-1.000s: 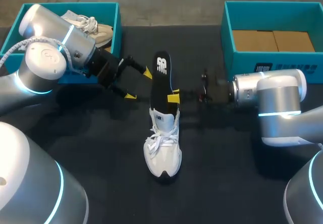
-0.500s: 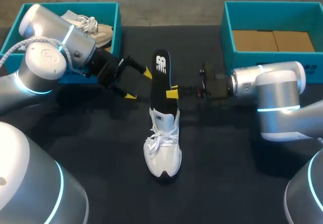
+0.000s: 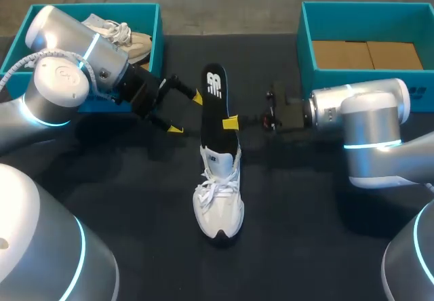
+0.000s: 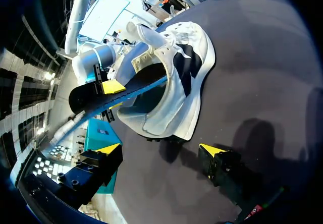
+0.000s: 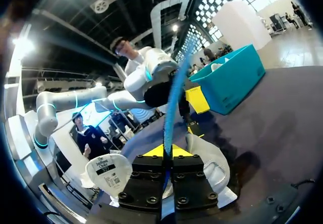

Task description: Take the shoe out of the shoebox, open the shoe tongue, remove and reinsert the insole, then place the shoe into the shoebox

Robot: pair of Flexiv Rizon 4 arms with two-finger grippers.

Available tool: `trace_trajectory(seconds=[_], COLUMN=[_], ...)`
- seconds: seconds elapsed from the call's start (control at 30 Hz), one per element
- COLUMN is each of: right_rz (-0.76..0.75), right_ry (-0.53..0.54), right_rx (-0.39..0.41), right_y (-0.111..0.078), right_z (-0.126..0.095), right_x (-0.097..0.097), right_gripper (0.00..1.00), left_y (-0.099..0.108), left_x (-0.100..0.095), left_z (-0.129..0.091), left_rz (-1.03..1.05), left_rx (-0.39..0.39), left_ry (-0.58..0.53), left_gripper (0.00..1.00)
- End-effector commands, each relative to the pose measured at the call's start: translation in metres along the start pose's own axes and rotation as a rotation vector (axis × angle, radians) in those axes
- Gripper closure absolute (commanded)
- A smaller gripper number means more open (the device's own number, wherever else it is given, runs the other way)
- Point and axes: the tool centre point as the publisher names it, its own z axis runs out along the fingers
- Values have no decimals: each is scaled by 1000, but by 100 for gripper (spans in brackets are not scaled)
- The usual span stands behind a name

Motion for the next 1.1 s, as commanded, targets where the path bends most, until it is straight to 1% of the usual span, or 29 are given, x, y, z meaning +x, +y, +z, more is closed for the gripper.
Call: trace_trajectory(seconds=[0.03, 0.3, 0.57, 1.1], right_rz=[0, -3, 8, 21], right_ry=[-3, -3, -8, -4], right_rx=[9, 11, 6, 7], right_y=[2, 1, -10, -22], right_z=[1, 0, -1, 0], right_x=[2, 5, 6, 8], right_gripper=[100, 100, 100, 100], left_y=[0, 0, 0, 0], left_x=[0, 0, 0, 0], left_z=[1, 1, 1, 1], left_rz=[0, 0, 0, 0], left_rx=[0, 0, 0, 0], left_ry=[0, 0, 0, 0], left_gripper=[0, 0, 0, 0])
